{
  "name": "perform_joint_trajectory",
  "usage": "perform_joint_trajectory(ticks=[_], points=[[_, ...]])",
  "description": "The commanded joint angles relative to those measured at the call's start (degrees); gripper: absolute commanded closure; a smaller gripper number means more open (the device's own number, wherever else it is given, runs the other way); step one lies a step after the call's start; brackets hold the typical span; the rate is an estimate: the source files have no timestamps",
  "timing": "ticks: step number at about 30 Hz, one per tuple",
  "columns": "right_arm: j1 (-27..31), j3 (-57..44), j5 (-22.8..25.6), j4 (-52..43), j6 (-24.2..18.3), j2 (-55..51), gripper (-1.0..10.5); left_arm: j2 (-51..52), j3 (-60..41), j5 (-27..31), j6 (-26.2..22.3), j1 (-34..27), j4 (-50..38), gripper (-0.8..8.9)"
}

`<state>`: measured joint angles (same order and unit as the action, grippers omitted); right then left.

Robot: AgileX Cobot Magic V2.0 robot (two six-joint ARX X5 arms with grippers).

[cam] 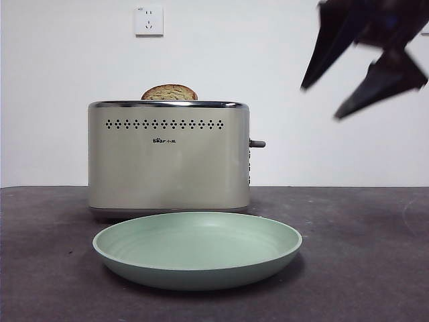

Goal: Take the bread from the toaster,put the bread on the plate,put the plate on the table

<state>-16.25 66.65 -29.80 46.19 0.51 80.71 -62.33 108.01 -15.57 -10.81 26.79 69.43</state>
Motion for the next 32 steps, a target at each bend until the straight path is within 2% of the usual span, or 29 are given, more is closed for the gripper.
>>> perform_joint_trajectory(ticks=[1, 13, 22, 23, 27, 31, 32], points=[[-1.0, 0.2, 1.7, -0.5, -1.8, 4.2, 6.3, 2.4, 0.1, 0.2, 1.7, 0.2, 0.8, 8.22], [-3.4, 0.2, 1.6, -4.8, -1.9, 19.8, 6.3, 8.3, 0.1, 0.5, 3.3, 0.2, 4.3, 8.22], [-8.2, 0.2, 2.0, -7.6, -0.7, 24.6, 6.4, 8.3, 0.1, 0.5, 3.3, 0.2, 5.2, 8.22], [-8.6, 0.2, 2.1, -7.9, -0.3, 24.6, 6.5, 8.3, 0.1, 0.5, 3.3, 0.2, 5.2, 8.22], [-10.0, 0.2, 5.2, -8.5, 0.1, 24.6, 8.3, 8.3, 0.1, 0.5, 3.4, 0.2, 5.4, 8.22], [-10.7, 0.2, 6.4, -8.5, 0.1, 24.6, 8.7, 8.3, 0.1, 0.5, 3.3, 0.2, 6.1, 8.22], [-10.8, 0.2, 6.4, -8.5, 0.1, 24.6, 9.1, 8.3, 0.1, 0.5, 3.3, 0.2, 6.4, 8.22]])
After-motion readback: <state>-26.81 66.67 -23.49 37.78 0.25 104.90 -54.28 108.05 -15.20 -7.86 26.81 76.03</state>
